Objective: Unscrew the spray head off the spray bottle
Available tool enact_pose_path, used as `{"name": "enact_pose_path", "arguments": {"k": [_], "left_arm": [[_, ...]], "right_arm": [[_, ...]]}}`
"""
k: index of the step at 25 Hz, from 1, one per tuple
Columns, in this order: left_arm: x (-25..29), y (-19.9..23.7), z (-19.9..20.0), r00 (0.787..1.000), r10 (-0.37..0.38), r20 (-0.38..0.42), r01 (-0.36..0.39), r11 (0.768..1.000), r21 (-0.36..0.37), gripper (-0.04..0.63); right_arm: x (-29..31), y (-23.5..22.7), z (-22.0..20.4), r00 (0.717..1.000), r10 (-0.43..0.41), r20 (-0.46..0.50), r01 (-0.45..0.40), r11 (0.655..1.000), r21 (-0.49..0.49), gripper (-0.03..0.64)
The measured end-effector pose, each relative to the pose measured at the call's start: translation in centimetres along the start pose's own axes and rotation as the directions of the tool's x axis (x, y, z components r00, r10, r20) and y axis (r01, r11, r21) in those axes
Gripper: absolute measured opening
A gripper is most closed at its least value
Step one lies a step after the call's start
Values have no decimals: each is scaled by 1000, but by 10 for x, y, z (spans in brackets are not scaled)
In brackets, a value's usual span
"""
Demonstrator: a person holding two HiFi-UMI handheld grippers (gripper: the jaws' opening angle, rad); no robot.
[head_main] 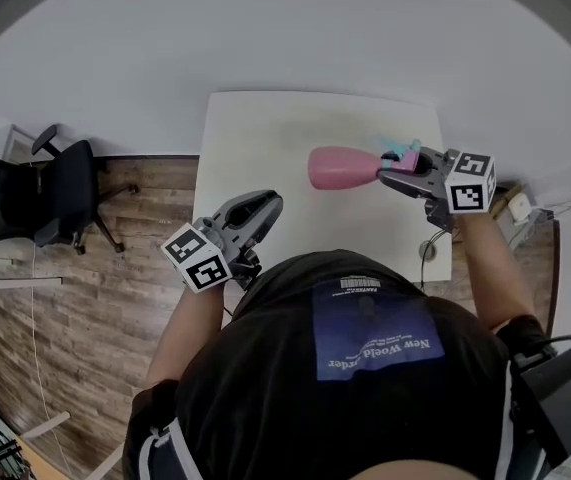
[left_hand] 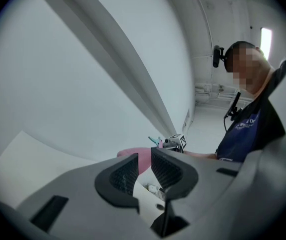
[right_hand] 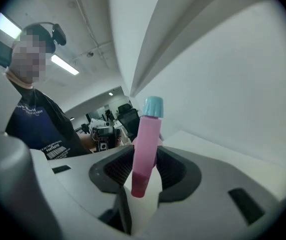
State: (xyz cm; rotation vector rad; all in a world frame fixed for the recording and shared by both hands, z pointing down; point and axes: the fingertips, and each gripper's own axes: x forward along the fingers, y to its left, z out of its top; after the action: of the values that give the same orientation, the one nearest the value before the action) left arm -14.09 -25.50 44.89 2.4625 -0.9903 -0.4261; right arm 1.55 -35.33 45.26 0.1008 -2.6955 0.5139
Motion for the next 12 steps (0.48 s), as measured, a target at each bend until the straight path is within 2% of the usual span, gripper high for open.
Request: {"name": "enact_pose_path", "arguments": {"k": [4, 12], "left_arm": [[13, -12, 3, 998, -52, -32, 53, 998, 32, 110], [37, -29, 8, 988, -125, -96, 134, 986, 96, 282]], "right_arm": [[-16, 22, 16, 993, 50, 107, -50, 999, -6, 138], [-32, 50, 29, 966, 151, 207, -149, 988, -25, 138]]}}
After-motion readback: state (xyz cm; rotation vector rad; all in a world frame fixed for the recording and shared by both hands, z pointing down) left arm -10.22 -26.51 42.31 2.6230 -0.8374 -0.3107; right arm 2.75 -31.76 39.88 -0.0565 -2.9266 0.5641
